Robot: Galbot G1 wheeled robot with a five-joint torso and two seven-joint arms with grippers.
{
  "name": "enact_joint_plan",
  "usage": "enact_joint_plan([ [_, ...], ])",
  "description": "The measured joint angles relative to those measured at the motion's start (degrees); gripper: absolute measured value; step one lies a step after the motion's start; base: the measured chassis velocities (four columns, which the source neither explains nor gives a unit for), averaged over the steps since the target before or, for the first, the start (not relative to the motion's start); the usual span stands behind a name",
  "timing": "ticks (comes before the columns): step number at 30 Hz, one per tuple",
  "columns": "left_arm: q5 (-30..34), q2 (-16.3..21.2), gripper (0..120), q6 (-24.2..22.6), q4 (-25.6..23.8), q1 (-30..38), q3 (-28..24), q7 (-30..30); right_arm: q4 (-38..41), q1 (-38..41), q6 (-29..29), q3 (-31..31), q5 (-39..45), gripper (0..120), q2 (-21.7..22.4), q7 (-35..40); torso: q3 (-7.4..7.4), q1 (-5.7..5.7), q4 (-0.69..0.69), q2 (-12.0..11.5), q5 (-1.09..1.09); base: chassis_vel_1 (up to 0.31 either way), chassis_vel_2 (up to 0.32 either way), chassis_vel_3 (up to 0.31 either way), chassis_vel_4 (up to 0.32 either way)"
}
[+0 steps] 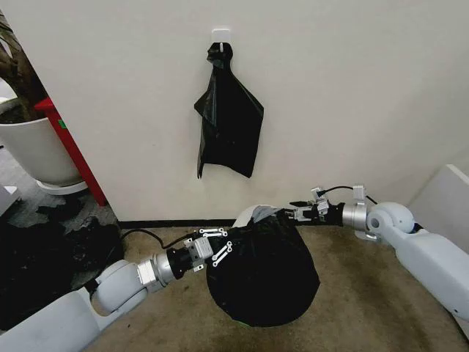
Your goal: Place the garbage bag over the trash bin.
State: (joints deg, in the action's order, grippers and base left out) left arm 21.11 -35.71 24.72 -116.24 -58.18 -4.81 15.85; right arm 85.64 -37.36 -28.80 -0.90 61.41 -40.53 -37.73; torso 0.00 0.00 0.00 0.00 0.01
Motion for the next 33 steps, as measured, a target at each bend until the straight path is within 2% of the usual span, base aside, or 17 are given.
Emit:
enact_joint_plan([
  [5, 4.91, -1.28, 5, -2.64, 0.63, -1.43, 1.66, -1.73, 0.47, -0.56, 1.02, 1.04, 0.83, 100, 1.05, 0.00, -0.01, 0.00, -0.01, 0.00, -0.01, 0.000, 0.000, 0.000, 0.000],
  [8, 10.98, -2.33, 5, -6.03, 1.35, -2.86, 2.24, -4.56, 1.02, -1.73, 0.74, 3.79, 3.64, 100, 1.99, 0.42, -0.01, 0.00, -0.01, 0.00, -0.01, 0.000, 0.000, 0.000, 0.000],
  [16, 17.43, -3.32, 5, -9.65, 2.00, -4.44, 2.16, -7.47, 1.92, -4.49, 0.39, 6.85, 7.53, 100, 3.88, 1.16, -0.01, 0.00, 0.00, 0.00, -0.01, 0.000, 0.000, 0.000, 0.000],
  [19, 23.37, -4.65, 5, -12.16, 3.19, -4.10, 2.00, -11.06, 2.54, -6.99, 0.66, 10.47, 8.24, 100, 4.28, 3.30, 0.00, 0.00, -0.02, 0.00, 0.01, 0.000, 0.000, 0.000, 0.000],
  [22, 28.70, -6.30, 5, -14.56, 4.70, -3.61, 2.26, -14.71, 9.07, -9.81, 1.61, 14.13, 11.96, 100, 4.54, 13.31, -0.01, 0.00, -0.02, 0.00, -0.02, 0.000, 0.000, 0.000, 0.000],
  [23, 31.14, -6.94, 5, -15.85, 4.95, -3.55, 2.30, -16.52, 13.09, -11.17, 2.66, 15.32, 12.66, 100, 4.35, 19.76, -0.01, 0.00, -0.01, 0.01, -0.06, 0.000, 0.000, 0.000, 0.000],
  [24, 31.14, -6.94, 5, -15.85, 4.95, -3.55, 2.30, -16.52, 13.09, -11.17, 2.66, 15.32, 12.66, 100, 4.35, 19.76, -0.01, 0.00, -0.01, 0.01, -0.06, 0.000, 0.000, 0.000, 0.000],
  [26, 35.81, -7.75, 5, -18.47, 4.63, -3.56, 2.03, -19.91, 21.54, -13.34, 5.05, 16.13, 12.67, 100, 3.05, 33.33, 0.00, 0.00, -0.01, 0.00, -0.01, 0.000, 0.000, 0.000, 0.000],
  [28, 39.49, -8.25, 5, -20.45, 3.75, -3.56, 1.43, -22.86, 28.45, -14.52, 6.02, 16.21, 12.50, 100, 1.33, 42.87, -0.01, 0.00, 0.01, 0.00, -0.01, 0.000, 0.000, 0.000, 0.000],
  [31, 45.36, -8.92, 5, -22.98, 2.53, -2.56, 0.20, -28.47, 38.03, -15.54, 5.24, 15.48, 9.93, 100, -0.37, 51.95, -0.01, 0.00, 0.01, 0.00, -0.02, 0.000, 0.000, 0.000, 0.000],
  [33, 46.45, -9.07, 5, -23.41, 2.31, -2.28, 0.00, -29.45, 39.83, -15.71, 5.01, 15.17, 9.60, 100, -0.56, 53.27, 0.00, 0.00, 0.00, 0.00, -0.02, 0.000, 0.000, 0.000, 0.000],
])
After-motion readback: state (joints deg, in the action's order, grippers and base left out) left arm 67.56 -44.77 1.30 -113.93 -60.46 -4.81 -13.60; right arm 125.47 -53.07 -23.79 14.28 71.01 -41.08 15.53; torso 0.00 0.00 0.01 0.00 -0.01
